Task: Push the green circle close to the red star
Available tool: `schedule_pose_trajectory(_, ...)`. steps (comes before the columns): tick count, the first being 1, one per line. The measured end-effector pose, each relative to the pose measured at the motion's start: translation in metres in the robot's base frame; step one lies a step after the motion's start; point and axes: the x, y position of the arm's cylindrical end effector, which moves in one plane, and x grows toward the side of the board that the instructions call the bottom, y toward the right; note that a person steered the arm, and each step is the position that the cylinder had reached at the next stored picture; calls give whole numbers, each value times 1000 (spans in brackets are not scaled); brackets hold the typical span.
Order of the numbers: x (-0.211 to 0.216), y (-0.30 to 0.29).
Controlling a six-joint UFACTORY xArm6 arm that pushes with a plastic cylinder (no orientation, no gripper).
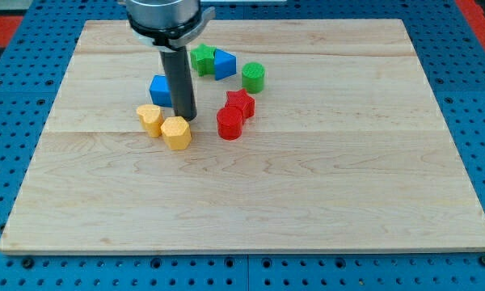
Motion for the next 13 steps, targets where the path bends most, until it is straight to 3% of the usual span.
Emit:
schedule_pose_trajectory(1, 0, 22)
schedule_pose_trajectory(3, -72, 19)
schedule_pose_trajectory(7, -35, 56)
schedule_pose_trajectory(9, -85, 124)
schedule_pose_trajectory(10, -68, 142)
schedule_pose_trajectory(11, -79, 199)
schedule_pose_trajectory(12, -124, 212)
schedule_pose_trajectory(13, -142, 180)
